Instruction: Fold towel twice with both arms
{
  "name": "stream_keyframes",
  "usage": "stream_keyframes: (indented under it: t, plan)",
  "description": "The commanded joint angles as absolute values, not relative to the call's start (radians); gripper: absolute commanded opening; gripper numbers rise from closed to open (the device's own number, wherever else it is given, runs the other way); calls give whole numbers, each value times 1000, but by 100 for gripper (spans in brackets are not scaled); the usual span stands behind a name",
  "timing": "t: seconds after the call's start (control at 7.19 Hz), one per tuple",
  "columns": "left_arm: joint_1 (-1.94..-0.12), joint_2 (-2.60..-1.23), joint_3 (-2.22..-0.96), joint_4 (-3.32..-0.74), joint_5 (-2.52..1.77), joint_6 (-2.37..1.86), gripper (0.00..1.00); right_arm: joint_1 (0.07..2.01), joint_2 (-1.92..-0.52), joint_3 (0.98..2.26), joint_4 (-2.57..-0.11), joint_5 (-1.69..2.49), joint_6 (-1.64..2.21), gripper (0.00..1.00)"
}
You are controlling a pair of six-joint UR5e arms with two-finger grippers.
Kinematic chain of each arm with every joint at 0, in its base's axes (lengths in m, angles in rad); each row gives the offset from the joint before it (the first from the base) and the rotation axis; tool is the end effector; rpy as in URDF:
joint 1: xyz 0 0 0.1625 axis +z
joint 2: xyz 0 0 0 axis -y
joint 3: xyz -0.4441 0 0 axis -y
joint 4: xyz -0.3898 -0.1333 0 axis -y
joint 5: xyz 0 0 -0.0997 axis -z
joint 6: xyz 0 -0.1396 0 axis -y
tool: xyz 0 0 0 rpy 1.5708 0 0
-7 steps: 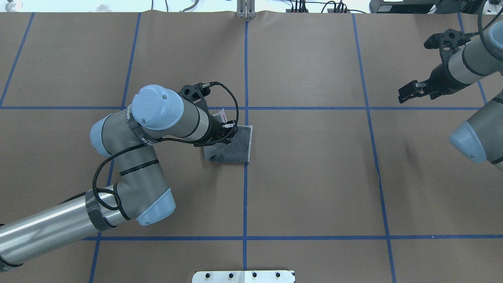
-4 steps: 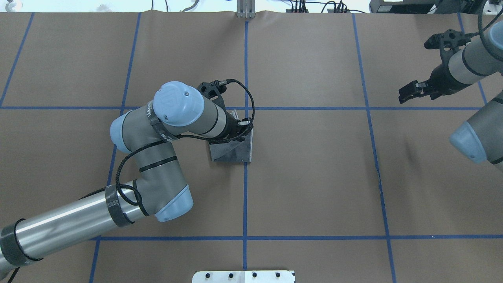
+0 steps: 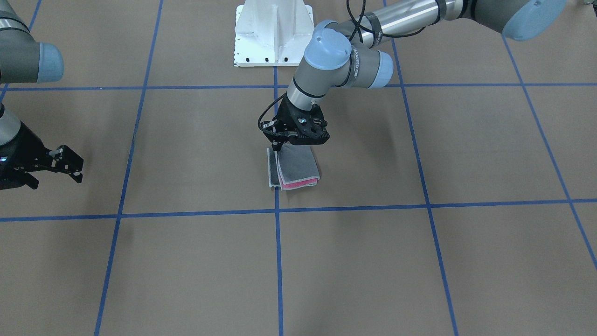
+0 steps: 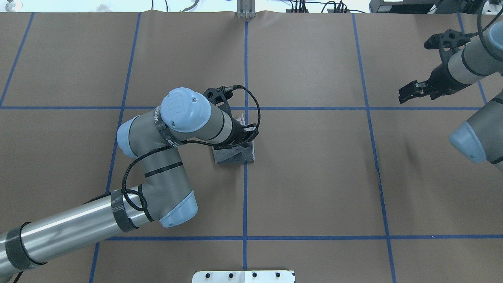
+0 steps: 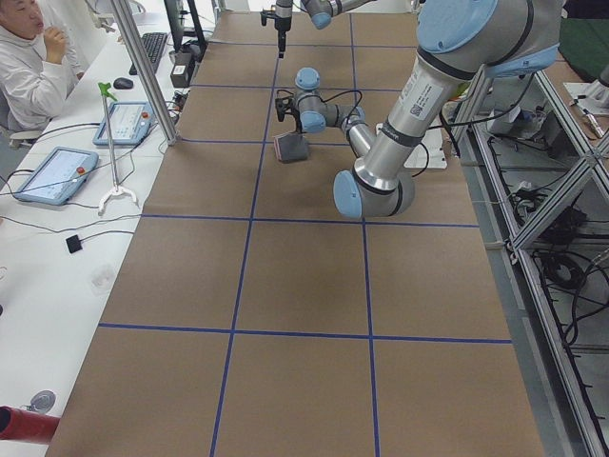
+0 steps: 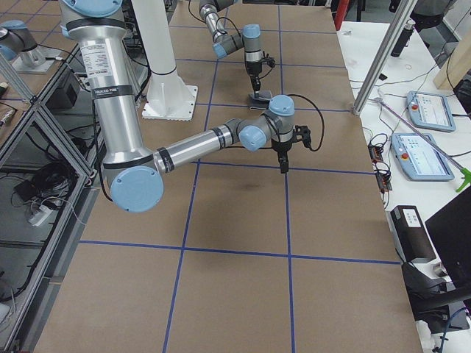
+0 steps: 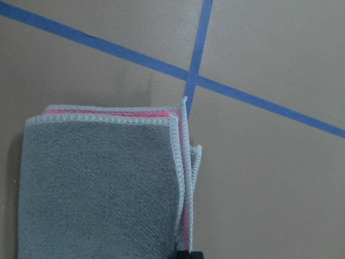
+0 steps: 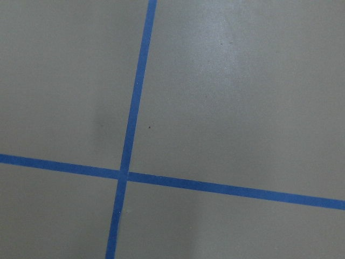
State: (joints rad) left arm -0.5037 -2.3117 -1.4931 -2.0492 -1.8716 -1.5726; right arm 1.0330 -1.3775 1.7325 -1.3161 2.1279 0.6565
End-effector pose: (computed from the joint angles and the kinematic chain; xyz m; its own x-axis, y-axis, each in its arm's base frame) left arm 0.6297 -0.4520 0.2150 0.3640 -0.2026 -0.9091 0.2257 0.9662 -0.1249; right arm -0.2565 -0.5461 0.5029 0.7109 -0.1206 0.6929 -0.0176 0.9818 0.1890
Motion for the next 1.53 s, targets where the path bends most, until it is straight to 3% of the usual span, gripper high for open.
stream_keyframes:
  t: [0.0, 0.28, 0.42, 0.7, 1.11, 1.39]
  plan:
    - [-489, -2312, -1496, -2051, -1871, -1571, 0, 1032, -1378, 1732, -1316, 2128, 657, 100]
    - [-476, -2312, -1496, -2051, -1870, -1571, 0, 1032, -1378, 1730, -1316, 2128, 657, 100]
    - [-476, -2313, -1494, -2051, -1871, -1569, 20, 1032, -1376, 1729, -1316, 2126, 657, 100]
    - [-477, -2315, -1493, -2052, -1871, -1571, 100, 1032, -1376, 1726, -1316, 2126, 657, 100]
    - [-511, -2307, -1520, -2042, -1881, -1563, 100, 1035, -1374, 1726, -1318, 2132, 654, 100]
    - [-567, -2257, -1656, -1815, -1931, -1399, 100, 1106, -1405, 1714, -1333, 2147, 522, 100]
